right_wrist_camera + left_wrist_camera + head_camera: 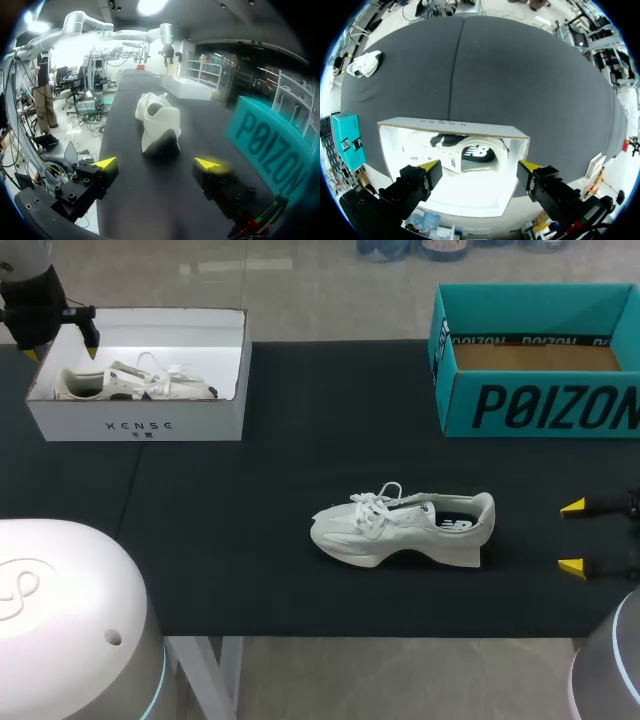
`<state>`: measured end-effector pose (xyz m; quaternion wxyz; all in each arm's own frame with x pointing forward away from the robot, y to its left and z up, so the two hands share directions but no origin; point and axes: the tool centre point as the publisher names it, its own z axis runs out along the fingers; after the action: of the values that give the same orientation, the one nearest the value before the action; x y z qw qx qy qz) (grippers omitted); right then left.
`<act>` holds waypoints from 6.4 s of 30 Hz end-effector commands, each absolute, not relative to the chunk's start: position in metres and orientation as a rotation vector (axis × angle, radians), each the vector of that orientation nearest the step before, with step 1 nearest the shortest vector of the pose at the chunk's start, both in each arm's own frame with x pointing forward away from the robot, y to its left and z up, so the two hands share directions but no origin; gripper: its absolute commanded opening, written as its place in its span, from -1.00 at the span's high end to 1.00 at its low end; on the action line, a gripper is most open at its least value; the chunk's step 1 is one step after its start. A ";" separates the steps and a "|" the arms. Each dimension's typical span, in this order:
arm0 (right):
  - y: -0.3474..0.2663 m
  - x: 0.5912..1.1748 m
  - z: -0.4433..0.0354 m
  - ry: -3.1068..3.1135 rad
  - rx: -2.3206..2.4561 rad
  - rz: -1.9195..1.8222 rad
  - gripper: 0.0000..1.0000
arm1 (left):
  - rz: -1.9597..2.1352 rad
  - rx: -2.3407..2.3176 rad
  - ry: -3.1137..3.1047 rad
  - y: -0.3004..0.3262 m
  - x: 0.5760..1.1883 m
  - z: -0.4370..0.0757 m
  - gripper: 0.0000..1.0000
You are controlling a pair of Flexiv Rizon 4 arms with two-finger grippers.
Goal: Take the shoe out of the shoebox, open the shoe tongue, remove and reinsert the insole, then place the shoe into the shoebox
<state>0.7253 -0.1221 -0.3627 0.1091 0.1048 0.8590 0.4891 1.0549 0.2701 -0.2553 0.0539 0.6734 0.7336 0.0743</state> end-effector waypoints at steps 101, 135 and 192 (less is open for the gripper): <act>0.001 0.785 -0.438 2.527 0.067 1.836 -1.00 | 0.227 2.047 2.228 0.270 1.055 -0.255 -1.00; 0.000 0.785 -0.444 2.551 0.140 1.794 1.00 | 0.227 2.047 2.228 0.270 1.055 -0.255 -1.00; 0.000 0.785 -0.444 2.551 0.140 1.794 1.00 | 0.222 2.022 2.414 -0.018 0.891 -0.269 -1.00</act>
<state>0.7848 -0.0022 -0.4388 0.0095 0.0438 0.8165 0.5756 0.8905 -0.0177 -0.2691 -0.0069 0.6404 0.7649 0.0693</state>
